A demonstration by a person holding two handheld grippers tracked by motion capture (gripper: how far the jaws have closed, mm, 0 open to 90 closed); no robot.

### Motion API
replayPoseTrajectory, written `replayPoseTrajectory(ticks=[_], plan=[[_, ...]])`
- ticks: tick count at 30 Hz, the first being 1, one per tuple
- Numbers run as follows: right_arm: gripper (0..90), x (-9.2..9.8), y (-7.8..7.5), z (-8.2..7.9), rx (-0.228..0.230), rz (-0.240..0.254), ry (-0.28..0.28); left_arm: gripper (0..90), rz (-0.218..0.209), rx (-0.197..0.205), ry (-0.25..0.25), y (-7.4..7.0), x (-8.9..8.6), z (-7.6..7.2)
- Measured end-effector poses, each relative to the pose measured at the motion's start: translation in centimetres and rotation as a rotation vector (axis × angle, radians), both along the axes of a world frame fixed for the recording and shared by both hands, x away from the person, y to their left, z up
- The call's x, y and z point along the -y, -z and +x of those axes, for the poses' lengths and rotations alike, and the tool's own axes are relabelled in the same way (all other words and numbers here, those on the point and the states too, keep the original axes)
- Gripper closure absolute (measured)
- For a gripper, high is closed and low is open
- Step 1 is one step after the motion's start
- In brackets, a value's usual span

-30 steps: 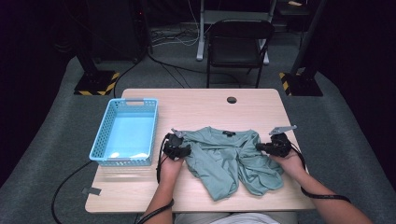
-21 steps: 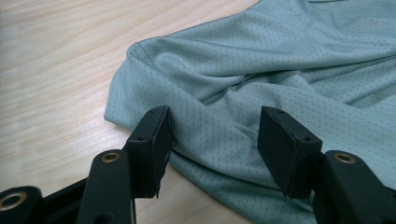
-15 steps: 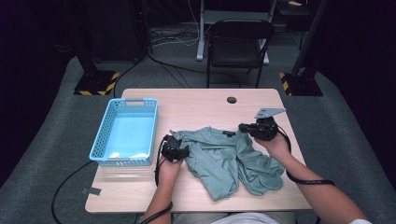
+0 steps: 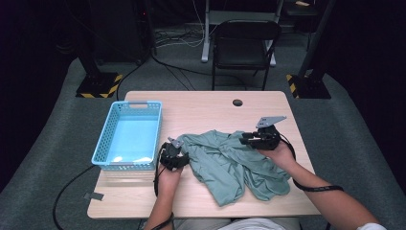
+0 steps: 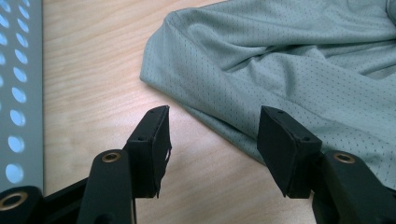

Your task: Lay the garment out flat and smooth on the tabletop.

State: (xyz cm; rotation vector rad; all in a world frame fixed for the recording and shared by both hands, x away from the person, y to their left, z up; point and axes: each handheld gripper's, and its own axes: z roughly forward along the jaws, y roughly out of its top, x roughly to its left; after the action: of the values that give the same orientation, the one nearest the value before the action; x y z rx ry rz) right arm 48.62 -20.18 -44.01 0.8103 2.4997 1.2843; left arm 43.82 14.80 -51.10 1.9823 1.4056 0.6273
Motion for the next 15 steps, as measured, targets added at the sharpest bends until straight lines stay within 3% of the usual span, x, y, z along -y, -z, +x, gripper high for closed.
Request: replayPoseTrajectory(ticks=[2,5,10,15], plan=[[65.8,0.4,0.4,0.1,-0.011,-0.006,0.005,43.4,0.001,-0.002,0.002,0.1,0.0,0.0],[62.7,1.8,2.6,0.1,-0.067,-0.031,0.021,43.4,0.004,-0.006,0.002,0.1,0.0,0.1],[59.3,3.0,4.4,-0.2,-0.128,-0.043,0.023,43.3,-0.002,-0.007,0.002,0.2,0.0,0.1],[63.1,3.8,5.7,-0.2,-0.172,-0.078,0.033,43.4,-0.010,-0.001,-0.001,0.1,-0.1,0.2]])
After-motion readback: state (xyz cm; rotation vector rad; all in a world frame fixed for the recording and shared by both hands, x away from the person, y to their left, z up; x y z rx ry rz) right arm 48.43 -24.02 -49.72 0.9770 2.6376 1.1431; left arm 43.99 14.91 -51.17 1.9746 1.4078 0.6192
